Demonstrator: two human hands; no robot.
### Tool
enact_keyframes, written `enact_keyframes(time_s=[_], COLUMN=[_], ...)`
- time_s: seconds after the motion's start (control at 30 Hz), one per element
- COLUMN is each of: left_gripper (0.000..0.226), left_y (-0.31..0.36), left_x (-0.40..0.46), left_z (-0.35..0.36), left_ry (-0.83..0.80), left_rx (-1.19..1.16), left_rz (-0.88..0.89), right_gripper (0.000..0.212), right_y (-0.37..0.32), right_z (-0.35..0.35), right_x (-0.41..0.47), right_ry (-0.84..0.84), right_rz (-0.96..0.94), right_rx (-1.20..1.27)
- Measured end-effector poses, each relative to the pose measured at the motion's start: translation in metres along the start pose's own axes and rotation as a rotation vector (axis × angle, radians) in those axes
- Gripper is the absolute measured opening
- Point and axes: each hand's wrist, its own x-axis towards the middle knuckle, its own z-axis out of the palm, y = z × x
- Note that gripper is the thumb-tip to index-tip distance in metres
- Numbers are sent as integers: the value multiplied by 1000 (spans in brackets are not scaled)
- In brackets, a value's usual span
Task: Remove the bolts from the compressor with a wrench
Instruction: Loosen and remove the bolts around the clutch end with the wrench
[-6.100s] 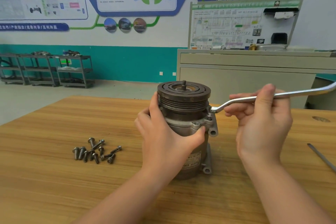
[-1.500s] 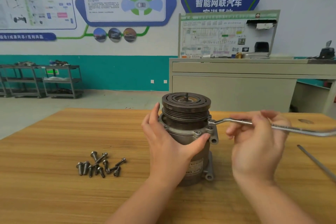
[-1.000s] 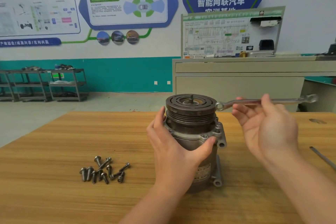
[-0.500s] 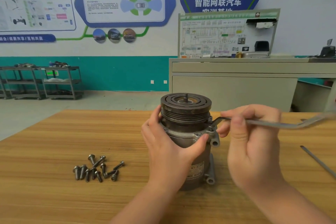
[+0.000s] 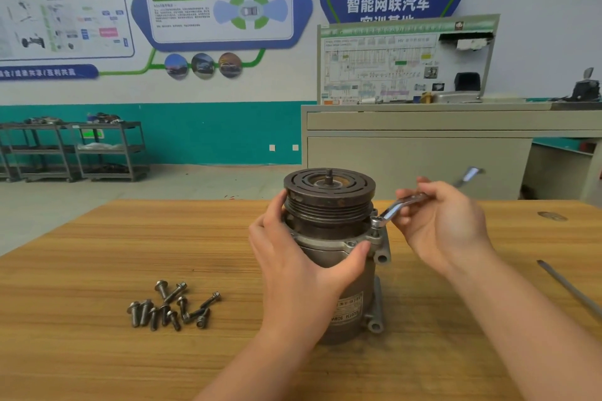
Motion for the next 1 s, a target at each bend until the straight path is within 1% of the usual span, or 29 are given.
enact_keyframes(time_s=[0.07,0.1,0.17,0.23,0.3,0.37,0.5,0.6,0.7,0.73,0.8,0.83,0.87,0.93,1.0], left_gripper=[107,106,103,103,103,103,104,102,99,99,99,99,100,100,102], left_y=[0,-1,-1,-2,-2,-3,-2,-2,-3,-3,-3,-3,-3,-2,-1], left_x=[0,0,0,1,1,0,-1,0,0,0,-1,-1,-1,0,0], left_z=[0,1,1,0,1,1,2,2,2,2,1,2,2,2,2], left_ry=[6,3,-9,-16,-16,-7,18,25,26,29,35,35,36,34,29], left_rx=[-4,-7,-10,-11,-11,-2,5,2,2,5,6,5,1,-6,0], left_rz=[11,16,17,14,10,16,32,37,36,39,40,40,39,36,32], right_gripper=[19,21,20,14,13,14,12,11,20,20,11,6,4,10,14], right_y=[-6,-9,-15,-15,-9,-4,5,8,15,19,27,30,32,29,18], right_z=[2,1,-2,-8,-10,-7,-2,0,-2,-4,-10,-13,-14,-15,-11], right_x=[6,6,1,-12,-28,-44,-57,-59,-61,-64,-70,-73,-74,-70,-55], right_ry=[-47,-45,-14,-6,-23,-60,-126,-151,-188,-218,-265,-241,-184,-68,-26], right_rz=[25,-16,-189,-420,-637,-772,-919,-991,-1125,-1150,-1150,-1101,-1014,-799,-585], right_rx=[43,76,28,-170,-351,-439,-589,-713,-875,-884,-783,-681,-553,-308,-178])
